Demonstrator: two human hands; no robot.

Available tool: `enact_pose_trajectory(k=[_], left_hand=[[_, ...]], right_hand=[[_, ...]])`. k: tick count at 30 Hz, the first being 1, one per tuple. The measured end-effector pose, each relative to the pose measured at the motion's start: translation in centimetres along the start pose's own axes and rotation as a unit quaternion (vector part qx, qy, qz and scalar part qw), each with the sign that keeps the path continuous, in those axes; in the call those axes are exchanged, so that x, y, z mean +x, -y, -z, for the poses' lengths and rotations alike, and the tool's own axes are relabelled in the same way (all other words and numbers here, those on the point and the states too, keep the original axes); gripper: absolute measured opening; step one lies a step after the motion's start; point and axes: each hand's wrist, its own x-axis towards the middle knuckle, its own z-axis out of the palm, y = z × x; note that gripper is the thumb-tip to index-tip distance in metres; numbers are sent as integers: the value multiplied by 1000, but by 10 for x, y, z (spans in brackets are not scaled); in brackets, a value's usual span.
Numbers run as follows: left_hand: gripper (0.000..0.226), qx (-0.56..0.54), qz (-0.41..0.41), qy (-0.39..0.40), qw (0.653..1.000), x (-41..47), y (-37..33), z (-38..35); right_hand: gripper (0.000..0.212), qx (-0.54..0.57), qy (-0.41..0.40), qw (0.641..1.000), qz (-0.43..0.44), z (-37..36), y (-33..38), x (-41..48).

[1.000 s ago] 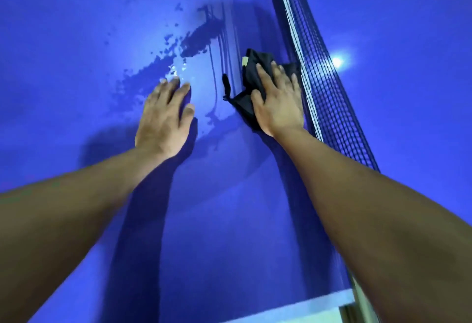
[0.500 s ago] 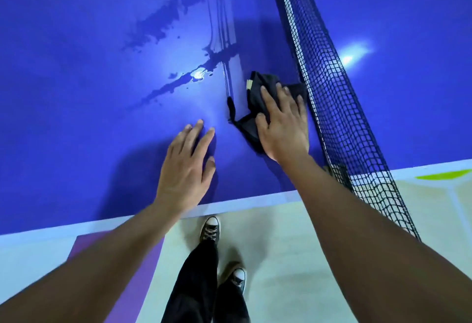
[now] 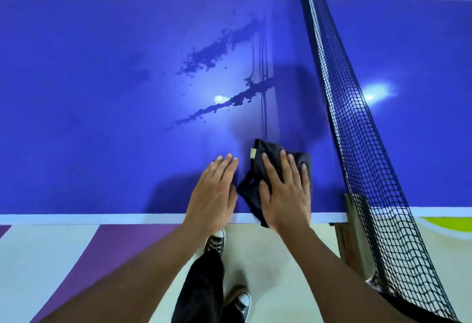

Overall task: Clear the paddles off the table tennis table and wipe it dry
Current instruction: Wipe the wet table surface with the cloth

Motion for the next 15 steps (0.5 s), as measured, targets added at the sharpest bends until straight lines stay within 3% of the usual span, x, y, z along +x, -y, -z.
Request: enact_pose_trajectory(k=[7, 15], left_hand=[[54, 5, -23, 11, 1000, 16, 17, 12], [55, 23, 50, -24, 998, 121, 69, 38]], right_hand=[[64, -18, 13, 1000, 5, -2, 8, 80], [63, -22, -9, 1000, -16, -5, 18, 199]])
